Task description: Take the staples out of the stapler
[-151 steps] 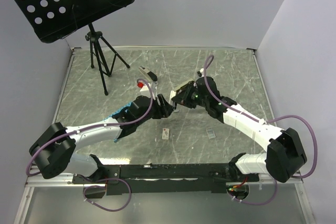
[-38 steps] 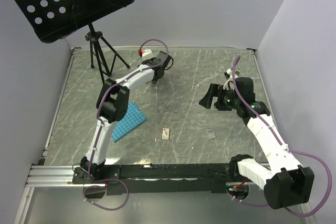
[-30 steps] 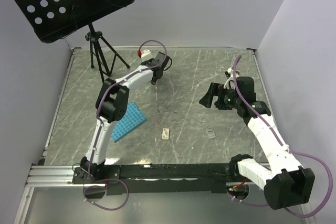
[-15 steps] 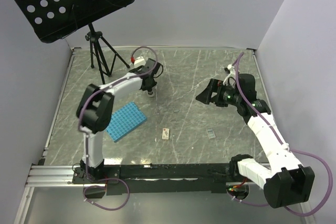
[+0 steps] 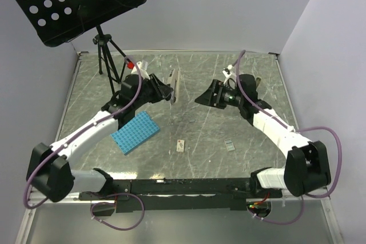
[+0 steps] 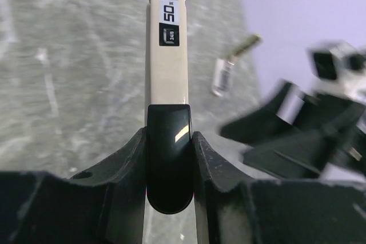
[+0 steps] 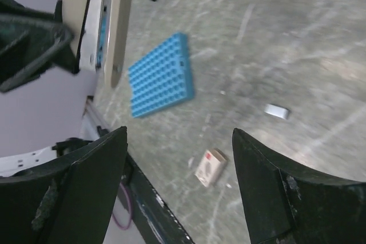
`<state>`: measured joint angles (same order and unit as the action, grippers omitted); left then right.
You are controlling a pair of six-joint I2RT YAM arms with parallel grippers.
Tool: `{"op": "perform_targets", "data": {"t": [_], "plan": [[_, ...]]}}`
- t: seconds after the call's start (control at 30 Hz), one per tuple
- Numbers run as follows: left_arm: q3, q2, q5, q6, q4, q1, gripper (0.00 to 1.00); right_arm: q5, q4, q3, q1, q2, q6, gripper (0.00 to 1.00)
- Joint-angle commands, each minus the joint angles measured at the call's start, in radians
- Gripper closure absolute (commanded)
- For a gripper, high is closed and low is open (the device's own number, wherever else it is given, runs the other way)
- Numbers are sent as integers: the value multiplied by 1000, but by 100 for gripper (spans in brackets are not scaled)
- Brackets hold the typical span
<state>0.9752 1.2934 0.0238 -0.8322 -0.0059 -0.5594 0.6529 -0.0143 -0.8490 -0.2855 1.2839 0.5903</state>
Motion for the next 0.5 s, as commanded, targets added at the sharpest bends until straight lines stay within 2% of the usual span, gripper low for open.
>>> {"op": "perform_targets", "data": {"t": [0.0, 0.2, 0.33, 0.47], "plan": [[-70, -89, 171, 7, 256, -23, 99, 51, 177, -73, -63, 52, 89, 19], [-145, -147, 165, 30, 323, -50, 99, -19, 165, -88, -119, 54, 112, 15], [-156, -148, 171, 30, 351, -54, 99, -32, 146, -107, -155, 74, 106, 19], [-159, -138, 185, 15, 383, -65, 99, -108, 90, -108, -188, 75, 103, 23]]}}
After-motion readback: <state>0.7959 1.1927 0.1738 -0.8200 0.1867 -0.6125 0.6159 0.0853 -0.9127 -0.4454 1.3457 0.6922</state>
